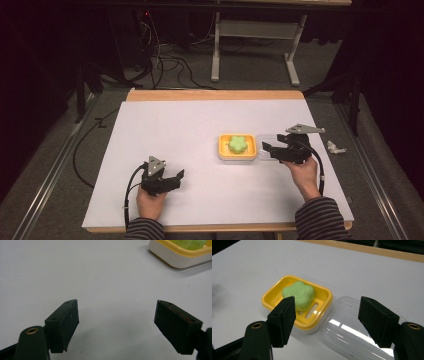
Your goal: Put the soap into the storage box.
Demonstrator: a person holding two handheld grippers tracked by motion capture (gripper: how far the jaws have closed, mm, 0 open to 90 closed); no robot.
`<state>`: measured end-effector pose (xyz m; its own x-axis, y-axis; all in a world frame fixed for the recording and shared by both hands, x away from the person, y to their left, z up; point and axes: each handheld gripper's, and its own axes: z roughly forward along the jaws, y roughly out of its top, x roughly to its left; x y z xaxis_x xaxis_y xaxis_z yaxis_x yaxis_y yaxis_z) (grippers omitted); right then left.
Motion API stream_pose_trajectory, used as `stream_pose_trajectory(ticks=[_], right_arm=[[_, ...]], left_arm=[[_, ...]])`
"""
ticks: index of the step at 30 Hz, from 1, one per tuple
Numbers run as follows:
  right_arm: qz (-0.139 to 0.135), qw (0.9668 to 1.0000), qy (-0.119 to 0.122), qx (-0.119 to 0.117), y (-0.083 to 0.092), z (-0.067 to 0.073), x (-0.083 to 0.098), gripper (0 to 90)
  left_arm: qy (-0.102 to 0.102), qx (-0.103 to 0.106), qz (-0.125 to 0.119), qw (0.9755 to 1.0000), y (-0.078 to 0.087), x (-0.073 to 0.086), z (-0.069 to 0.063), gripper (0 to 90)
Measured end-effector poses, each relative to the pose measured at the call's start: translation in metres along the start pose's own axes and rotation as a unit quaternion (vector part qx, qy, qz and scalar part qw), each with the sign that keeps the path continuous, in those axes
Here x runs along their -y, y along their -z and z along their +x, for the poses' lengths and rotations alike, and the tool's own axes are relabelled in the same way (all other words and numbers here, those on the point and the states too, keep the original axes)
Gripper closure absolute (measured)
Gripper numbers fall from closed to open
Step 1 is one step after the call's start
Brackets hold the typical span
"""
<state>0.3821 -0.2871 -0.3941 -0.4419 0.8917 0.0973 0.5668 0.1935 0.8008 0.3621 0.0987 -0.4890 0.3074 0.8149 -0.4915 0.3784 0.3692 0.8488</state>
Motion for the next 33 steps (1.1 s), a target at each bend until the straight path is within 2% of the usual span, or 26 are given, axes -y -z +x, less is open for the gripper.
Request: stream_pose_trajectory(ticks=[6, 16, 22, 33], right_arm=[[-0.007, 1.0000, 0.002, 0.001, 0.007, -0.001, 0.004, 31.0], [-0.008, 0.9999, -0.012, 0.002, 0.020, -0.008, 0.015, 31.3], [-0.009, 0.9999, -0.009, 0.005, 0.031, -0.009, 0.023, 31.4], [-0.025, 0.9995, -0.018, 0.009, 0.043, -0.012, 0.036, 31.4]], left_arm=[[-0.001, -0.001, -0.001, 1.0000, 0.000, 0.000, 0.000, 20.3], [-0.005, -0.002, 0.000, 1.0000, -0.001, 0.001, -0.001, 20.3], [-0.009, -0.001, 0.000, 1.0000, 0.000, 0.001, -0.001, 20.3], [-0.008, -0.001, -0.001, 1.0000, 0.000, 0.001, -0.001, 20.3]])
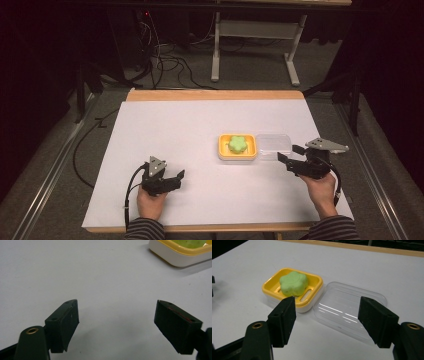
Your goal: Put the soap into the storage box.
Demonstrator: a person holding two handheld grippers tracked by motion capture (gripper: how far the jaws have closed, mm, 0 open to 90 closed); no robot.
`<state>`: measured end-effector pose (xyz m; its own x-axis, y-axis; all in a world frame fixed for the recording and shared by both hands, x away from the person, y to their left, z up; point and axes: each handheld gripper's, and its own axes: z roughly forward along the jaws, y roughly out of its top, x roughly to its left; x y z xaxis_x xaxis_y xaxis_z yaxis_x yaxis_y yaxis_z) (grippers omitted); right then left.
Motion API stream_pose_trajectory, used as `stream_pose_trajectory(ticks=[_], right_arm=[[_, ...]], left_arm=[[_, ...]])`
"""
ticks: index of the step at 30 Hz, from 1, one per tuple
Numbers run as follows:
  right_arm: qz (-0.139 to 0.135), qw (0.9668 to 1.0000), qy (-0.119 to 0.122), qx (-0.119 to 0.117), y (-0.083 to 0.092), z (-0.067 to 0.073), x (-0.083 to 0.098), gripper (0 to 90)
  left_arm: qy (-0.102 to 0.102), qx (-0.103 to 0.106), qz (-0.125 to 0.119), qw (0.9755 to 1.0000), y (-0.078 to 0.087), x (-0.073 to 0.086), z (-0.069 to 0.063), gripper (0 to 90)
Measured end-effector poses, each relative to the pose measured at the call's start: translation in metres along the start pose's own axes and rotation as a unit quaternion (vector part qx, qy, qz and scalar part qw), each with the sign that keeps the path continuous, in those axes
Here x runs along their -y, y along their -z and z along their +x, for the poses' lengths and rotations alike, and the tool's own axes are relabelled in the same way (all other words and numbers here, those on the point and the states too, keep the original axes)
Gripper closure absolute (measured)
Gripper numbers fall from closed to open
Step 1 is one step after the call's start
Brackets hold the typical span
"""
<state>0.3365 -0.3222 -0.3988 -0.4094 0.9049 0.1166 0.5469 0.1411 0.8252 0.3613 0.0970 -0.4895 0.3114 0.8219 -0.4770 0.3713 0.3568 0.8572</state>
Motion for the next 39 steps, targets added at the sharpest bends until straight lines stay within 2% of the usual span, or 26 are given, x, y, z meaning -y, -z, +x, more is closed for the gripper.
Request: stream_pose_trajectory(ticks=[2, 7, 14, 19, 24, 39], right_arm=[[-0.007, 0.9999, -0.005, -0.010, 0.004, 0.001, 0.001, 31.4], [-0.019, 0.9997, 0.002, -0.016, 0.009, 0.009, 0.005, 31.4], [-0.021, 0.9996, 0.005, -0.020, 0.011, 0.015, 0.010, 31.4], [-0.029, 0.9990, 0.004, -0.035, 0.013, 0.019, 0.015, 31.4], [-0.028, 0.9988, 0.004, -0.041, 0.013, 0.025, 0.021, 31.4], [-0.013, 0.9993, 0.006, -0.034, 0.000, 0.032, 0.037, 31.4]], left_arm=[[-0.001, 0.001, 0.000, 1.0000, 0.000, 0.000, 0.000, 20.3], [-0.001, 0.003, 0.000, 1.0000, 0.000, 0.000, 0.000, 20.4], [-0.002, 0.002, -0.001, 1.0000, 0.001, 0.000, 0.000, 20.3], [-0.001, 0.001, 0.000, 1.0000, 0.000, 0.000, 0.000, 20.4], [-0.001, 0.001, 0.000, 1.0000, 0.000, 0.000, 0.000, 20.3], [-0.002, 0.001, -0.001, 1.0000, 0.000, 0.000, 0.000, 20.3]])
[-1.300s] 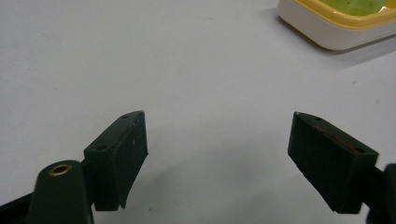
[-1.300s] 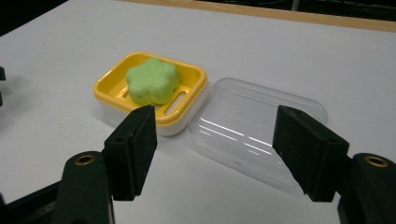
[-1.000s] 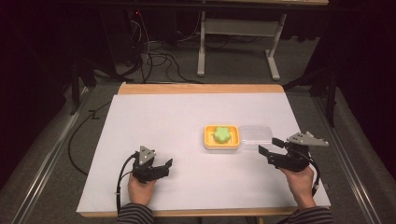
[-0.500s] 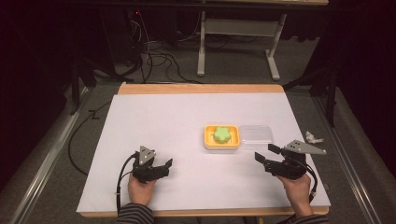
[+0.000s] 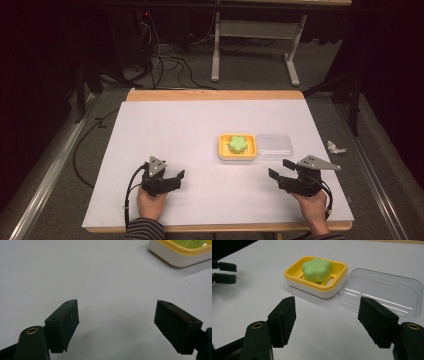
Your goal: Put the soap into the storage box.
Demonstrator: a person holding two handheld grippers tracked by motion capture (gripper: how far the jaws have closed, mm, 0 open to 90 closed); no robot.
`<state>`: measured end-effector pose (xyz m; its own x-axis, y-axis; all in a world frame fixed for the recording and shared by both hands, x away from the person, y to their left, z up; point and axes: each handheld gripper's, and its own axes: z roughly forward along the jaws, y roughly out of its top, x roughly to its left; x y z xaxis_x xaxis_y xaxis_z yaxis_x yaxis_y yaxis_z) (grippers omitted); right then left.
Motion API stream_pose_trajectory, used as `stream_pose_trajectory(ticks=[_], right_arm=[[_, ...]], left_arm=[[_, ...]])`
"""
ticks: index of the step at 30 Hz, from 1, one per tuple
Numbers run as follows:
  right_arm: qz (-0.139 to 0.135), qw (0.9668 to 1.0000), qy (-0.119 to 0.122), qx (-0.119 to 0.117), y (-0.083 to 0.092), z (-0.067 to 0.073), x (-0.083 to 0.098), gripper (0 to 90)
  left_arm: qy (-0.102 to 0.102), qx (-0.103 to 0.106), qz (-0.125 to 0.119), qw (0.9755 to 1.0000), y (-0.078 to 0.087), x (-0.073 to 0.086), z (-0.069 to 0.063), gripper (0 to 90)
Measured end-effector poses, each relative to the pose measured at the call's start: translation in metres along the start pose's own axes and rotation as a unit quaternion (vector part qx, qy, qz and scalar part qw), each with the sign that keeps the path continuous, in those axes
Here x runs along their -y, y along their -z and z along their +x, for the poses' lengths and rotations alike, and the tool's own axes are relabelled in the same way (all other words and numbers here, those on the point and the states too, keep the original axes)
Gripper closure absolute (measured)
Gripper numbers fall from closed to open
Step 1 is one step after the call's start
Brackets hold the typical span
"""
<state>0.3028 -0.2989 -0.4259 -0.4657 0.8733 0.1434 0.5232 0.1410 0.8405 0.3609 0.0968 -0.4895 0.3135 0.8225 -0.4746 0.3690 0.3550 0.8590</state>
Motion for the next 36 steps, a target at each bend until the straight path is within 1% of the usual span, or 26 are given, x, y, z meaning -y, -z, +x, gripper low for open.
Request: stream_pose_trajectory(ticks=[4, 7, 10, 16, 20, 28, 29, 31, 36], right_arm=[[0.004, 0.9999, 0.011, 0.005, -0.002, 0.004, 0.002, 31.4], [0.004, 0.9999, 0.013, 0.002, -0.004, 0.007, 0.004, 31.4], [0.009, 0.9998, 0.017, -0.001, -0.007, 0.009, 0.005, 31.3], [0.012, 0.9999, 0.012, -0.003, -0.014, 0.010, 0.007, 31.4], [0.012, 0.9998, 0.015, -0.003, -0.020, 0.012, 0.006, 31.4], [0.022, 0.9995, 0.020, 0.003, -0.029, 0.015, 0.004, 31.7], [0.024, 0.9994, 0.024, 0.006, -0.030, 0.015, 0.004, 31.8], [0.030, 0.9990, 0.030, 0.013, -0.033, 0.015, 0.003, 32.1], [0.041, 0.9984, 0.035, 0.020, -0.038, 0.014, 0.002, 32.4]], left_arm=[[0.000, -0.001, 0.001, 1.0000, 0.000, 0.000, 0.000, 20.3], [-0.003, -0.001, 0.003, 1.0000, 0.000, 0.000, 0.000, 20.3], [-0.002, -0.002, 0.003, 1.0000, -0.001, 0.000, 0.000, 20.3], [-0.003, -0.003, 0.004, 1.0000, -0.001, 0.001, 0.000, 20.3], [-0.003, -0.004, 0.004, 1.0000, -0.001, 0.001, 0.000, 20.3], [-0.003, -0.003, 0.001, 1.0000, -0.001, 0.001, -0.001, 20.3], [-0.001, -0.004, 0.001, 1.0000, -0.001, 0.001, -0.001, 20.4], [-0.004, -0.005, 0.004, 1.0000, -0.002, 0.001, 0.000, 20.4], [-0.005, -0.006, 0.005, 1.0000, -0.002, 0.001, 0.000, 20.4]])
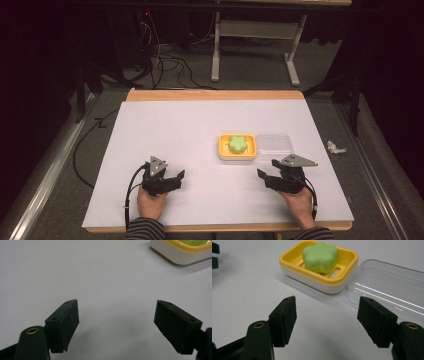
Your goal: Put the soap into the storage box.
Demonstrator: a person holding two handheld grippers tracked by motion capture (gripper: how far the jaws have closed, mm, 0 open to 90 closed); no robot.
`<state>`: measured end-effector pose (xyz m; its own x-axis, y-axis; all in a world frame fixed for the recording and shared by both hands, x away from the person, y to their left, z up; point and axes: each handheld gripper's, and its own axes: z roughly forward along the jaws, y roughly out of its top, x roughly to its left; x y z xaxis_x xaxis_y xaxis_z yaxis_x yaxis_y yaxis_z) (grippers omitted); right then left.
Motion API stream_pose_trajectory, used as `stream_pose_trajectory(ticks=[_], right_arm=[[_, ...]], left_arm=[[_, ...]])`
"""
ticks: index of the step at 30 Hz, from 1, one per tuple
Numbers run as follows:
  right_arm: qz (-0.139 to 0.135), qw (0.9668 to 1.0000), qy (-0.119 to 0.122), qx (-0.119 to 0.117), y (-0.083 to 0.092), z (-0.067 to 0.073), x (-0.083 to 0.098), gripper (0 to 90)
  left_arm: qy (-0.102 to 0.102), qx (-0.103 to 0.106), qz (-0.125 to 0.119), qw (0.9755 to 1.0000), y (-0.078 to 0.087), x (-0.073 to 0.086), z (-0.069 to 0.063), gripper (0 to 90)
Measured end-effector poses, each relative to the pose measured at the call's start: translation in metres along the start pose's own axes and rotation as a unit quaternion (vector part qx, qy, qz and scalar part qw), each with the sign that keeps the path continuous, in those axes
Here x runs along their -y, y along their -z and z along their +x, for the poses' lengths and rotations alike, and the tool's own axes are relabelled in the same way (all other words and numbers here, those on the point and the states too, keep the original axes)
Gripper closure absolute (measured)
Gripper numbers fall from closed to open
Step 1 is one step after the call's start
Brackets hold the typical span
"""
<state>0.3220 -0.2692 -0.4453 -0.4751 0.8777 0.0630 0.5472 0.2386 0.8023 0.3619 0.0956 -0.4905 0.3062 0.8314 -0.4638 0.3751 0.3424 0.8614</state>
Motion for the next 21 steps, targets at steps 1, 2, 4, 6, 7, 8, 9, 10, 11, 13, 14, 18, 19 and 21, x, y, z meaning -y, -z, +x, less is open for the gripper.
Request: stream_pose_trajectory(ticks=[1, 2, 4, 6, 7, 8, 9, 10, 11, 13, 14, 18, 19, 21], right_arm=[[0.003, 1.0000, 0.000, 0.003, -0.001, -0.001, 0.000, 32.5], [0.004, 1.0000, 0.001, 0.005, -0.002, -0.002, 0.000, 32.6], [0.008, 0.9999, -0.001, 0.008, -0.004, -0.003, 0.000, 32.6], [0.012, 0.9999, 0.000, 0.011, -0.006, -0.003, 0.001, 32.8], [0.012, 0.9998, -0.001, 0.013, -0.007, -0.004, 0.001, 32.9], [0.014, 0.9998, 0.000, 0.013, -0.008, -0.004, 0.001, 32.9], [0.015, 0.9998, 0.001, 0.014, -0.009, -0.004, 0.001, 33.0], [0.016, 0.9998, 0.000, 0.015, -0.010, -0.004, 0.002, 33.1], [0.017, 0.9997, -0.001, 0.015, -0.011, -0.004, 0.002, 33.1], [0.018, 0.9997, 0.000, 0.016, -0.013, -0.004, 0.003, 33.3], [0.021, 0.9996, 0.002, 0.016, -0.015, -0.004, 0.003, 33.3], [0.025, 0.9995, 0.010, 0.019, -0.021, -0.002, 0.003, 33.6], [0.025, 0.9994, 0.010, 0.020, -0.022, -0.002, 0.003, 33.7], [0.028, 0.9993, 0.011, 0.021, -0.024, -0.001, 0.003, 33.9]], left_arm=[[0.000, 0.000, 0.000, 1.0000, 0.000, 0.000, 0.000, 20.5], [-0.001, -0.001, 0.002, 1.0000, 0.000, 0.000, 0.000, 20.5], [0.001, 0.000, -0.001, 1.0000, 0.000, 0.000, 0.000, 20.5], [0.001, 0.000, -0.001, 1.0000, 0.000, 0.000, 0.000, 20.5], [0.001, 0.000, -0.001, 1.0000, 0.000, 0.000, 0.000, 20.5], [0.001, 0.000, -0.001, 1.0000, 0.000, 0.000, 0.000, 20.5], [0.001, 0.000, -0.001, 1.0000, 0.000, 0.000, 0.000, 20.5], [0.001, 0.000, -0.001, 1.0000, 0.000, 0.000, 0.000, 20.5], [0.001, 0.000, -0.001, 1.0000, 0.000, 0.000, 0.000, 20.5], [-0.001, -0.001, 0.002, 1.0000, 0.000, 0.000, 0.000, 20.5], [-0.001, -0.001, 0.002, 1.0000, 0.000, 0.000, 0.000, 20.5], [0.000, 0.000, 0.000, 1.0000, 0.000, 0.000, 0.000, 20.4], [0.000, 0.000, 0.001, 1.0000, 0.000, 0.000, 0.000, 20.4], [-0.001, -0.001, 0.002, 1.0000, 0.000, 0.000, 0.000, 20.4]])
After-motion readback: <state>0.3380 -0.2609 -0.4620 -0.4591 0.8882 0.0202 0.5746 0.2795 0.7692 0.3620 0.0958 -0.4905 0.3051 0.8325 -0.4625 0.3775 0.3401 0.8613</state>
